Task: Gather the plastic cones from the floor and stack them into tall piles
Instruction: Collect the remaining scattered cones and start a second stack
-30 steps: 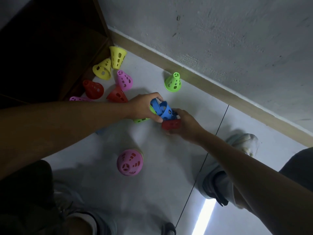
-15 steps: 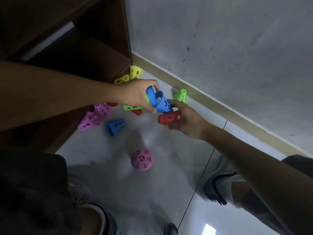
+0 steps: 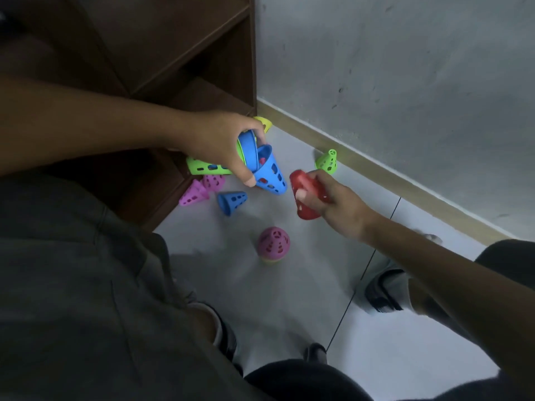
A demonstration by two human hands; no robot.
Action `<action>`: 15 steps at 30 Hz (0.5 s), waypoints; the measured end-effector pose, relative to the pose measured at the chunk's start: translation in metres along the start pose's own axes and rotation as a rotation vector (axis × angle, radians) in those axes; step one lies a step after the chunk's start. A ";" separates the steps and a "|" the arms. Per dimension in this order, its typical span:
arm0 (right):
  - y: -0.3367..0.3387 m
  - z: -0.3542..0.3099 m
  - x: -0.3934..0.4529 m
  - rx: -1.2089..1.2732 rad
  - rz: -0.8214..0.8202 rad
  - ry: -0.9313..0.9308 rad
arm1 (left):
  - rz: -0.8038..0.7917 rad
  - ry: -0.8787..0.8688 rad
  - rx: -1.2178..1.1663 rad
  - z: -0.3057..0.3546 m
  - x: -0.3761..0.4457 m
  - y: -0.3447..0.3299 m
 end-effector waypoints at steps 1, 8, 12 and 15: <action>-0.004 -0.001 -0.004 0.017 0.014 -0.002 | 0.009 0.002 0.000 0.000 -0.005 0.000; -0.036 0.003 -0.012 0.092 -0.058 0.012 | 0.064 0.004 0.039 -0.005 -0.019 0.001; -0.051 0.015 -0.012 0.096 -0.068 0.027 | 0.035 0.010 0.084 -0.018 -0.027 -0.009; -0.061 0.018 -0.010 0.026 -0.093 0.045 | 0.013 0.006 0.099 -0.026 -0.031 -0.016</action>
Point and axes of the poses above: each hand's wrist, its own x-axis towards the middle knuckle, its own y-axis out of the back of the hand, z = x × y, the point moved 5 cm from there along x, towards the middle knuckle, and after that the axes turned 1 degree about -z, right-handed, at the moved point
